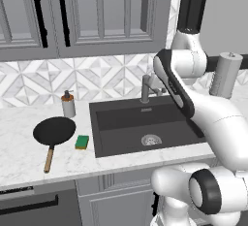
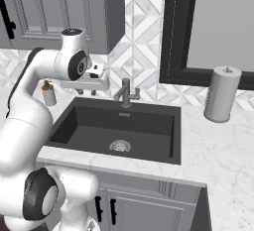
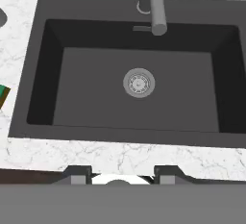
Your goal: Pick the pan and sponge and place them into the sink. Then turn on the water.
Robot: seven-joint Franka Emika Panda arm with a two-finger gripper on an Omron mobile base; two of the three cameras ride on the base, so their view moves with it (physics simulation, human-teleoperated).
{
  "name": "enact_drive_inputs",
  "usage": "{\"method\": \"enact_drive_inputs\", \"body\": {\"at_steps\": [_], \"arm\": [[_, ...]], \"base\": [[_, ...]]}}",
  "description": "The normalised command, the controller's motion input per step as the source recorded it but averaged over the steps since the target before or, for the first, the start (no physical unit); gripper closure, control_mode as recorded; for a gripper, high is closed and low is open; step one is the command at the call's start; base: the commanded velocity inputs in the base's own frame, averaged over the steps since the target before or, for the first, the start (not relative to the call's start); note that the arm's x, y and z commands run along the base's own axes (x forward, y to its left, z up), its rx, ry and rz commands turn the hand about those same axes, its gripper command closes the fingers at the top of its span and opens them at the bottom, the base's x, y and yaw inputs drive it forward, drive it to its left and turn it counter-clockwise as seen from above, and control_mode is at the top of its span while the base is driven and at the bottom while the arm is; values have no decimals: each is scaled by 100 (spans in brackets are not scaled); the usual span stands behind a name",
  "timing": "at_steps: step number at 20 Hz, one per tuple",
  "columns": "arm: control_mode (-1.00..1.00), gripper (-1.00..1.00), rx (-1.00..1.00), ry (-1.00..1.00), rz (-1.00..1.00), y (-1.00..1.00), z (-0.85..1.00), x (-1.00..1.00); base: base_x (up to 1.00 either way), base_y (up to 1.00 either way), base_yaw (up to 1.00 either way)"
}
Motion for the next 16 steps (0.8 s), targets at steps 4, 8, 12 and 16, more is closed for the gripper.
{"method": "enact_drive_inputs", "body": {"at_steps": [4,8,12,16], "arm": [[-100,-100,0,0,2,4,0,-27],[-100,-100,2,0,0,48,0,-73],[-100,-100,3,0,0,82,-10,-71],[-100,-100,2,0,0,100,-23,-41]], "base": [[0,0,0],[0,0,0],[0,0,0],[0,0,0]]}}
